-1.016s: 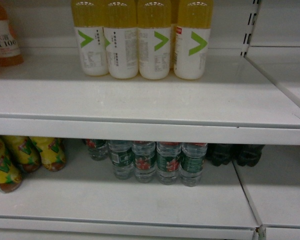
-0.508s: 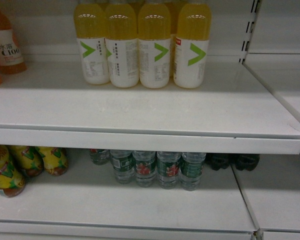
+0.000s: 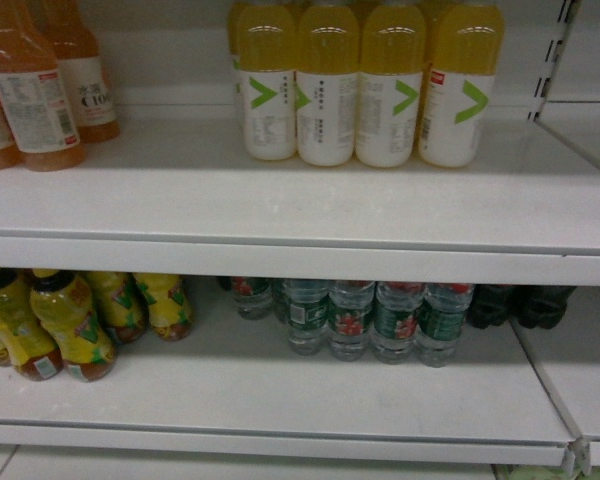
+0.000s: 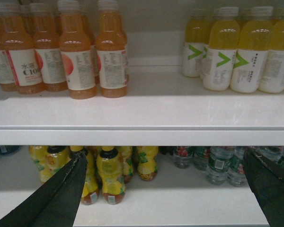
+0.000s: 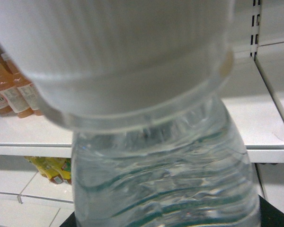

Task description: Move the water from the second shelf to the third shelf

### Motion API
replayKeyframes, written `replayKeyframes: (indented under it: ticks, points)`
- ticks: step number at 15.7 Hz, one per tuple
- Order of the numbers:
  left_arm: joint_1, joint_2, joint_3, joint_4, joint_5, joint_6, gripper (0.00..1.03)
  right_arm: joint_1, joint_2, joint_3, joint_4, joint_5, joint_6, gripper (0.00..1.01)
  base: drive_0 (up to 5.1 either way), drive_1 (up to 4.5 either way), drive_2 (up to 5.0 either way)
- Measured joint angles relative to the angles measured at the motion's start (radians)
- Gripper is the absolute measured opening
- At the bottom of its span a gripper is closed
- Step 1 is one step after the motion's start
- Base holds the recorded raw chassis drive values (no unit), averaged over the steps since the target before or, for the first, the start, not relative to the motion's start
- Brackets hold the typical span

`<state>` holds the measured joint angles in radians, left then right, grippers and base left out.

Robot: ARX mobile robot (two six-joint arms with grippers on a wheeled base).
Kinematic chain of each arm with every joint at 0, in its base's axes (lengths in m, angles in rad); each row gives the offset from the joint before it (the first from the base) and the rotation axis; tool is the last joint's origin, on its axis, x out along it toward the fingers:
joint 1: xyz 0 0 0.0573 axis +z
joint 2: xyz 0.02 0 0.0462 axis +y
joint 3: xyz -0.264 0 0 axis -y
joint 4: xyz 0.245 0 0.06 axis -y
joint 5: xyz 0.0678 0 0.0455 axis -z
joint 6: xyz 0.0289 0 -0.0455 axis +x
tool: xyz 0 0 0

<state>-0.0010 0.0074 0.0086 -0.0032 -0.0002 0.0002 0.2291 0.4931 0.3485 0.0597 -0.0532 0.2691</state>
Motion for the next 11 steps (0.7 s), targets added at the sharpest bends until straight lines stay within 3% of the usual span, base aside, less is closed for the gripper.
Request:
replayKeyframes:
  ticks: [11]
  points:
    - [0.000, 0.000, 0.000, 0.000, 0.000, 0.000, 0.98, 0.000, -0.003, 0.000, 0.001, 0.000, 0.000, 0.45, -4.8, 1.69, 3.1]
